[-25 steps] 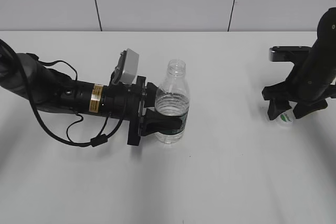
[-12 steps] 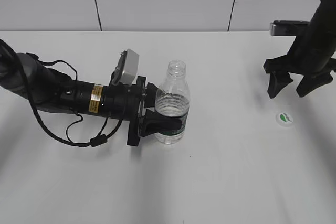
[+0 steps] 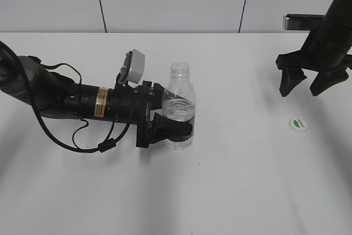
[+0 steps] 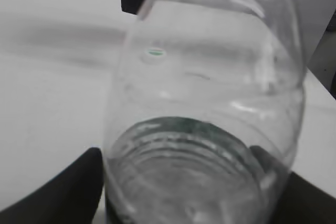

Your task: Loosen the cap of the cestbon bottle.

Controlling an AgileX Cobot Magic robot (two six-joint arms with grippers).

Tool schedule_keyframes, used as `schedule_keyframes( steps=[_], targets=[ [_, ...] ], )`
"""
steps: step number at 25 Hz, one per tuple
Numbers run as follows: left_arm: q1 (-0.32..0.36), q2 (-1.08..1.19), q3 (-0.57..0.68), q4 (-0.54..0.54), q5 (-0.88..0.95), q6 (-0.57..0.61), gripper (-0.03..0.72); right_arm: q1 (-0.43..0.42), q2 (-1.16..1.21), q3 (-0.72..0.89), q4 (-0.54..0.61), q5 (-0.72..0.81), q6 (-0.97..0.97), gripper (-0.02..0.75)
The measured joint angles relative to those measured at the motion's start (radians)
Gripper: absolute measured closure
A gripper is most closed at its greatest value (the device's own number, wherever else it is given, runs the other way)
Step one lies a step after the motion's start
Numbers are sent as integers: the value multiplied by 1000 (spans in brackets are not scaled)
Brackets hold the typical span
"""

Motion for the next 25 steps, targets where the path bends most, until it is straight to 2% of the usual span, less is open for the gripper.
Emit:
schedule_keyframes(
  steps=[8, 17, 25],
  targets=[
    [-1, -32, 0, 15, 7, -44, 180, 0, 0, 0, 0, 0, 0, 178],
    [-1, -187, 1, 21, 7, -111, 179, 0, 0, -1, 0, 2, 0, 178],
    [-1, -345, 1, 18, 6, -179, 182, 0, 0, -92, 1, 110, 2, 178]
  ],
)
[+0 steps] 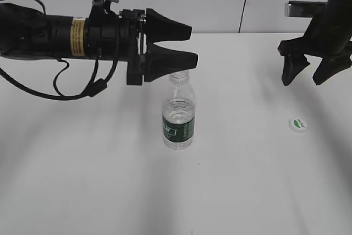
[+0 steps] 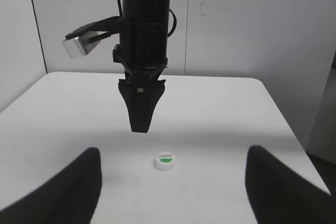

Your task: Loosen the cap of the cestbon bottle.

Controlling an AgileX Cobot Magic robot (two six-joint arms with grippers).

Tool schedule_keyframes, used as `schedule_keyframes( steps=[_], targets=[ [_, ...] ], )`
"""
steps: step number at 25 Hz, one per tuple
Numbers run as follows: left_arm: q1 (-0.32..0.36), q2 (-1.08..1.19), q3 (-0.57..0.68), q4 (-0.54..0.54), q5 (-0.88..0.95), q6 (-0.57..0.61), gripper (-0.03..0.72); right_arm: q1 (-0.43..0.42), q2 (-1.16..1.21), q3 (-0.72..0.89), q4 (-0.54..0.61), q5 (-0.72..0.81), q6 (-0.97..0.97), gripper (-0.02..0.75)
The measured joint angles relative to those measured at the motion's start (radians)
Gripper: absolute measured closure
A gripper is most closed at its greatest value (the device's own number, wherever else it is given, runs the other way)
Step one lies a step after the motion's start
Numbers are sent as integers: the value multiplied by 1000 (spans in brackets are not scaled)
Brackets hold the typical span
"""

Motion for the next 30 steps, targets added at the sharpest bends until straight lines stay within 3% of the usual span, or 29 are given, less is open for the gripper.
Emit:
schedule_keyframes(
  steps=[7, 9, 18, 21, 25, 30],
  targets=[
    [10, -114, 0, -6, 10, -95, 217, 0, 0, -134, 2, 121, 22, 178],
    [20, -162, 0, -6, 96, -111, 217, 0, 0, -169, 2, 126, 28, 178],
    [42, -323, 0, -45, 994, -190, 217, 0, -2, -256, 4, 129, 51, 178],
    [43, -323, 1, -167, 1238, -202, 217, 0, -9, -256, 4, 130, 52, 178],
    [44, -323, 1, -335, 1399, -191, 217, 0, -10, -256, 4, 131, 53, 178],
    [44, -323, 1, -732, 1558, 7, 217, 0, -10, -257, 4, 132, 54, 178]
  ],
)
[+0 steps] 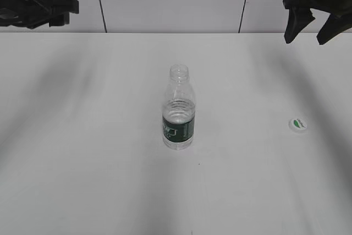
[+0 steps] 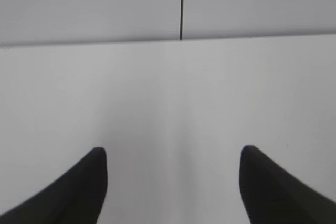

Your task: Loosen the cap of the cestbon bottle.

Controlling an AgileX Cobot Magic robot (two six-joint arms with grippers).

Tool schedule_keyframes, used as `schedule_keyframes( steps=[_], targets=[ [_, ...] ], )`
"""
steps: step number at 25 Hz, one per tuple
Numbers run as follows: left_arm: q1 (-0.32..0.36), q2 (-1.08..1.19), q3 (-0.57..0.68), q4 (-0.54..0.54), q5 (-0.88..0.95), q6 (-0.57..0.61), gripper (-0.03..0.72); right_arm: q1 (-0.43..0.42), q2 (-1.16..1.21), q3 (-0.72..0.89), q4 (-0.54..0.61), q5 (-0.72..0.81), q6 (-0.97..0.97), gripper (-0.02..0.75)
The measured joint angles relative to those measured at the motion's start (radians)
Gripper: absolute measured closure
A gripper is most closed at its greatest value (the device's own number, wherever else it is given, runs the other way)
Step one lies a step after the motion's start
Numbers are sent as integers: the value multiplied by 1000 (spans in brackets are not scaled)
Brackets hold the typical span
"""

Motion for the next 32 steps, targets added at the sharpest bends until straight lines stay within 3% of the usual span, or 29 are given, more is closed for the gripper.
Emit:
schedule_keyframes(
  steps=[2, 5, 10, 15, 21, 27, 32],
  targets=[
    [0, 0, 0, -175, 56, 152, 217, 0, 0, 0, 0, 0, 0, 178],
    [-1, 0, 0, -349, 169, 351, 217, 0, -6, 0, 0, 1, 0, 178],
    [8, 0, -33, -455, 396, 519, 219, 0, -52, 0, -17, 1, 0, 178],
    [34, 0, -139, -577, 627, 587, 218, 0, -118, 4, -49, 2, 14, 178],
    [50, -1, -183, -594, 837, 597, 221, 0, -297, 115, -19, 2, 33, 178],
    [113, -11, -183, -587, 865, 619, 222, 0, -529, 348, -16, 2, 47, 178],
    [117, -75, -183, -587, 865, 651, 275, 0, -726, 528, -16, 2, 48, 178]
  ],
)
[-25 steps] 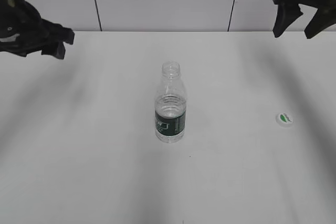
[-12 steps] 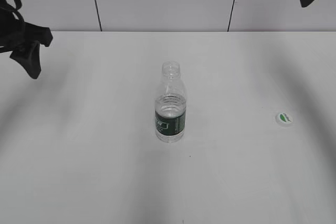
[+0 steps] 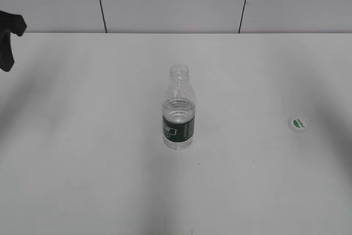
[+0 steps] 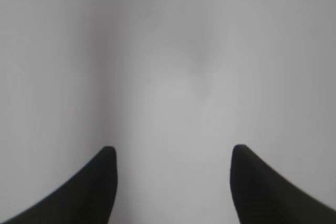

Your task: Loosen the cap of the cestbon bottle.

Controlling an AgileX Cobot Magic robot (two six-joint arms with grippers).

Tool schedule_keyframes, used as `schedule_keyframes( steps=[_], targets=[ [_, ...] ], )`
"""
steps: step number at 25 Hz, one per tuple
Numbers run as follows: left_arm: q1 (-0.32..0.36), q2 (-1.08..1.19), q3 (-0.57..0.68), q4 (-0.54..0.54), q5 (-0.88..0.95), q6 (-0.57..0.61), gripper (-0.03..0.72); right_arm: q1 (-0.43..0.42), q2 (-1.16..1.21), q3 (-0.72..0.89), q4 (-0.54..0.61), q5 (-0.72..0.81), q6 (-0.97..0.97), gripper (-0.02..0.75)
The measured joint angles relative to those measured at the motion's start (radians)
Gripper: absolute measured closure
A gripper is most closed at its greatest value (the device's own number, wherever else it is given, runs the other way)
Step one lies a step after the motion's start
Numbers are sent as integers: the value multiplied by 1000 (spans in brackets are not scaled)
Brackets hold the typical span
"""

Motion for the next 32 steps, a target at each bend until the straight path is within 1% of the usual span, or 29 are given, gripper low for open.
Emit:
schedule_keyframes(
  steps=[3, 5, 8, 15, 20, 24, 28, 32],
  targets=[
    [0, -75, 0, 0, 1, 7, 311, 0, -123, 71, 0, 3, 1, 178],
    [0, -134, 10, -1, 1, 9, 321, 0, -216, 108, 0, 3, 3, 178],
    [0, -239, 59, -4, 1, 10, 326, 0, -341, 164, 0, 3, 5, 178],
    [0, -502, 277, -4, 5, 10, 347, 0, -650, 269, -4, 7, 10, 178],
    [0, -704, 425, 5, 2, 10, 355, 0, -815, 364, -76, 7, 10, 178],
    [0, -911, 551, 6, -42, 10, 390, 0, -924, 454, -97, 8, 11, 178],
    [0, -1114, 670, 1, -130, 17, 452, 0, -1029, 515, -108, 8, 11, 178],
    [0, -1288, 742, 0, -142, 20, 462, 0, -1124, 571, -111, 7, 1, 178]
  ],
)
